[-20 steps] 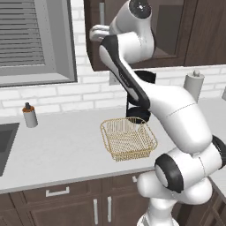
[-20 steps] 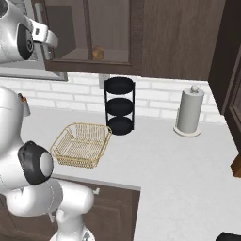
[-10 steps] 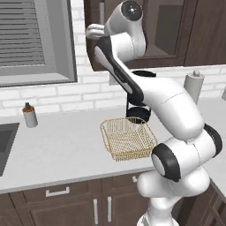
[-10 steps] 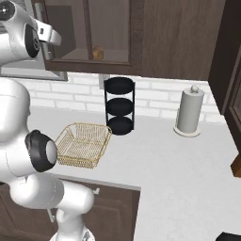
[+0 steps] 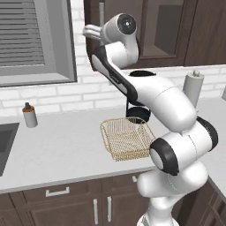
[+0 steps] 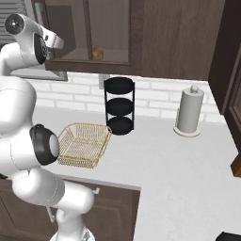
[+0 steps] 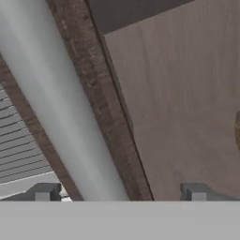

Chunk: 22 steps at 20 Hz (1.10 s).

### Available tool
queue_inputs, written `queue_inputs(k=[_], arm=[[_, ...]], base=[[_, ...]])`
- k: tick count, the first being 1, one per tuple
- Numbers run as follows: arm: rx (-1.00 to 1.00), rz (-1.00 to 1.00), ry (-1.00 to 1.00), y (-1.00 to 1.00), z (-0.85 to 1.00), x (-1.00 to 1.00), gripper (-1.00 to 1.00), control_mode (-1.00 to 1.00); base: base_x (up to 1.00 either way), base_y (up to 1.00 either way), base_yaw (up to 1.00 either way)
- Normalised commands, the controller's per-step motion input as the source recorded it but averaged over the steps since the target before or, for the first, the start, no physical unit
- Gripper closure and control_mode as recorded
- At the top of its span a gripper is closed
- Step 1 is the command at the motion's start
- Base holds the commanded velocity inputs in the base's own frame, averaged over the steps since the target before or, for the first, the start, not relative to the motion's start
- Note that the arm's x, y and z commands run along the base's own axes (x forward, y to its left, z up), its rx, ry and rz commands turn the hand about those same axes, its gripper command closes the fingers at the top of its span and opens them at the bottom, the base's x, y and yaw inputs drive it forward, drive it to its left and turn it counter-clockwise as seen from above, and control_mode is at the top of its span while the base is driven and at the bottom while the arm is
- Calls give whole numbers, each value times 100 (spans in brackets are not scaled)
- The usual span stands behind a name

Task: Open the cabinet, pick up the bread from the cabinet and place it in the basket. Then move the basket to the dining counter.

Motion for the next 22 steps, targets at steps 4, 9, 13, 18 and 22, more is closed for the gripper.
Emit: queue_inputs(k=[4, 9, 13, 18, 22], arm=[[11, -1, -3, 1, -2, 56, -100, -100], [8, 0, -12, 8, -16, 48, 100, -100], [1, -5, -14, -4, -35, 13, 100, -100], [2, -6, -21, -36, -24, -12, 100, -100], [7, -5, -17, -68, -3, -44, 100, -100]], base=[[0, 0, 0], [0, 0, 0], [0, 0, 0], [0, 0, 0], [0, 0, 0]])
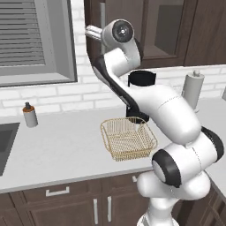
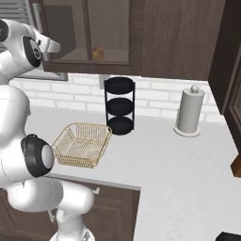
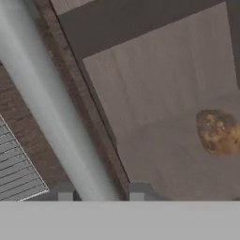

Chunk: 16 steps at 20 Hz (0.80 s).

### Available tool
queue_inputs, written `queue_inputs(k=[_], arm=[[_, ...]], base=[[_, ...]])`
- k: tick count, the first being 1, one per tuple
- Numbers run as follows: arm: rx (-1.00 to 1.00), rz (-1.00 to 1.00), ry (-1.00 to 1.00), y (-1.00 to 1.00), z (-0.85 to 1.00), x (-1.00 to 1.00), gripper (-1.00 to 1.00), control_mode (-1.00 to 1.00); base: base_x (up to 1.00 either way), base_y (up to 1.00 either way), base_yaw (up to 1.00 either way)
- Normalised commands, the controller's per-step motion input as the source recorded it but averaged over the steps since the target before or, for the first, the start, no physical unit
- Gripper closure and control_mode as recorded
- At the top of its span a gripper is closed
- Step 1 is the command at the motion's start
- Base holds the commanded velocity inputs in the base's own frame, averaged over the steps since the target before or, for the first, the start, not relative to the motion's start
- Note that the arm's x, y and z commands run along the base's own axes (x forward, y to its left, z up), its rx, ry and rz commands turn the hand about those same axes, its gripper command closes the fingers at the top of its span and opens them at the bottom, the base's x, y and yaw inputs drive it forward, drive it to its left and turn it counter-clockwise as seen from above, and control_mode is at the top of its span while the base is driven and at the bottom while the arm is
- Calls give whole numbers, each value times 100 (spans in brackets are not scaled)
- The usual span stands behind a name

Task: Open the cabinet, pick up the bread from the cabinet and place it in the basket. Then move the basket to the dining counter.

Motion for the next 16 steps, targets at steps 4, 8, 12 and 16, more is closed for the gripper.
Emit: queue_inputs(k=[4, 8, 12, 16], arm=[[21, -3, 3, -97, 51, -90, 100, -100], [20, 0, 6, -100, 65, -100, 100, -100], [17, -1, 12, -100, 75, -100, 100, -100], [14, 0, 8, -100, 64, -100, 100, -100]], base=[[0, 0, 0], [0, 0, 0], [0, 0, 0], [0, 0, 0]])
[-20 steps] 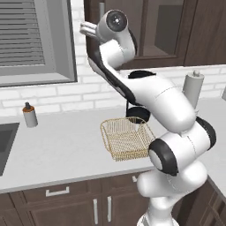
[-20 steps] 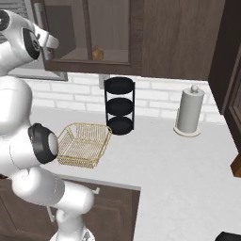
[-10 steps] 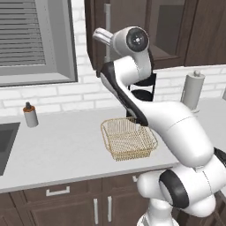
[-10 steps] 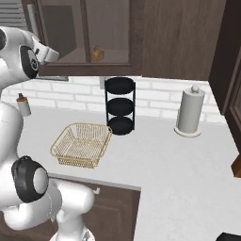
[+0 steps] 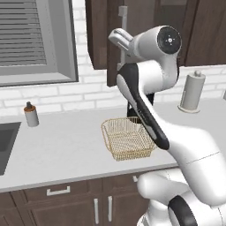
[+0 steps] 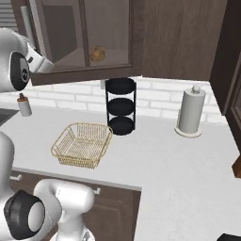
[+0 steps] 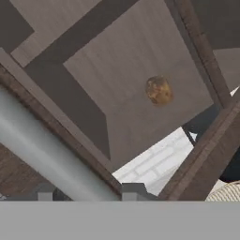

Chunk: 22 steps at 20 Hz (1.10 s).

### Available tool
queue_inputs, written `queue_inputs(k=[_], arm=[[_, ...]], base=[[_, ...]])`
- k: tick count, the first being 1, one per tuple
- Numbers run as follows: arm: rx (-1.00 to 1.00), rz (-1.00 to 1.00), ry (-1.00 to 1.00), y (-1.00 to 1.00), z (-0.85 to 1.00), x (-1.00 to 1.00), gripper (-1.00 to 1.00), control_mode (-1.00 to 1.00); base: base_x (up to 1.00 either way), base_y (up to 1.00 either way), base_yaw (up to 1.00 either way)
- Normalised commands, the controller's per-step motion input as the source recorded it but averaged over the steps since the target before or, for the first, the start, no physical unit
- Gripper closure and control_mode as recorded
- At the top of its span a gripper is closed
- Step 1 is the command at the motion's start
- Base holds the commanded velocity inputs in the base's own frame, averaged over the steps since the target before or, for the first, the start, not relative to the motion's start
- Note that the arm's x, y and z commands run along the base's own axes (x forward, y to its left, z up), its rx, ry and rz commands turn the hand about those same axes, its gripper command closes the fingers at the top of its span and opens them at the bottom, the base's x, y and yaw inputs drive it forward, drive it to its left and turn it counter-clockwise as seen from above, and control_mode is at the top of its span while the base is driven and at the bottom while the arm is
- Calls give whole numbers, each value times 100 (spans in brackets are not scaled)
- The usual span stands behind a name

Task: Open the cabinet, pick up the bread from the cabinet and place it in the basket. Then move the basket to the dining counter.

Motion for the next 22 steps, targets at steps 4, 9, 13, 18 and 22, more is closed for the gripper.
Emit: queue_inputs(k=[4, 9, 13, 18, 22], arm=[[13, 0, 3, -100, 46, -100, 100, -100], [8, 0, 11, -100, 29, -100, 100, -100], [11, 0, 3, -100, 15, -100, 100, -100], [8, 0, 5, -79, 2, -97, -100, -100], [0, 0, 4, 11, -45, -64, -100, -100]], base=[[0, 0, 0], [0, 0, 0], [0, 0, 0], [0, 0, 0], [0, 0, 0]])
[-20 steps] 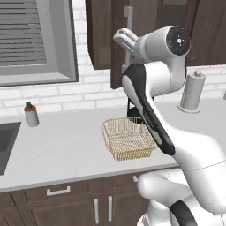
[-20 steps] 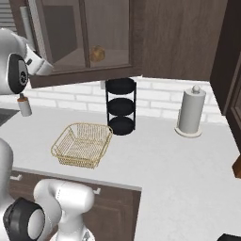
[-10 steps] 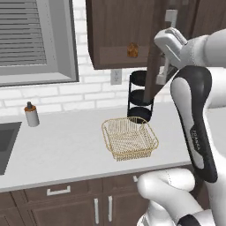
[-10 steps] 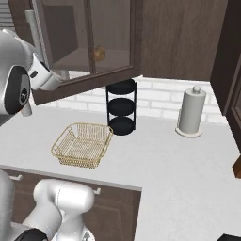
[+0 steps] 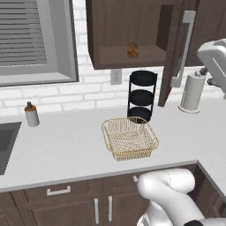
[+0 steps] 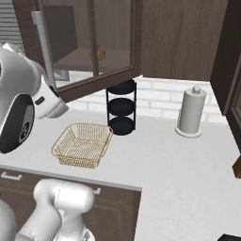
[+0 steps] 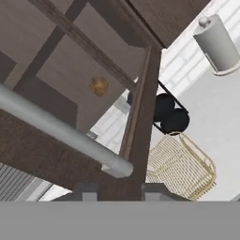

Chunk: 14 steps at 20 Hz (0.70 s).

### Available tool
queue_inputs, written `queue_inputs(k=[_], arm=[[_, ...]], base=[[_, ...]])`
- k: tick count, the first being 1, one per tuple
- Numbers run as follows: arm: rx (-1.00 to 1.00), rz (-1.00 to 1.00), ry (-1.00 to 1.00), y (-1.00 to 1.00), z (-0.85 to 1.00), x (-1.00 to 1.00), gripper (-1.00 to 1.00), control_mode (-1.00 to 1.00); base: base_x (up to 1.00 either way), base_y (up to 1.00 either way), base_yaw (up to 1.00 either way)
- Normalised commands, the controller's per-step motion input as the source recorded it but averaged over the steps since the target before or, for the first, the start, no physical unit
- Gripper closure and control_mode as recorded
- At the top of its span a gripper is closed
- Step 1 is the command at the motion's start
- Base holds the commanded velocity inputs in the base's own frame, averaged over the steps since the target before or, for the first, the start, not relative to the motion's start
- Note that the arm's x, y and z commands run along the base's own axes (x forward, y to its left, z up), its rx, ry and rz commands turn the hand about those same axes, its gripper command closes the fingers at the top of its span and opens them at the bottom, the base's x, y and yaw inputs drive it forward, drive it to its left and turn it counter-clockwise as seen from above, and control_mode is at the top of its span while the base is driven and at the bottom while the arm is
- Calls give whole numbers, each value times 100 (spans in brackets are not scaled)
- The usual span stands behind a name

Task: Open the cabinet, pick up the bread from the cabinet and place it in the basket. Then move the basket to the dining counter.

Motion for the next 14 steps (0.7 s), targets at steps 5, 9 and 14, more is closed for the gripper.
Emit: queue_inputs(k=[5, 9, 14], arm=[[0, 0, 6, 80, -14, -30, -100, -100], [0, 0, 20, 100, 0, 39, -100, -100], [4, -9, 15, 94, 0, 100, -100, -100]], base=[[0, 0, 0], [0, 0, 0], [0, 0, 0]])
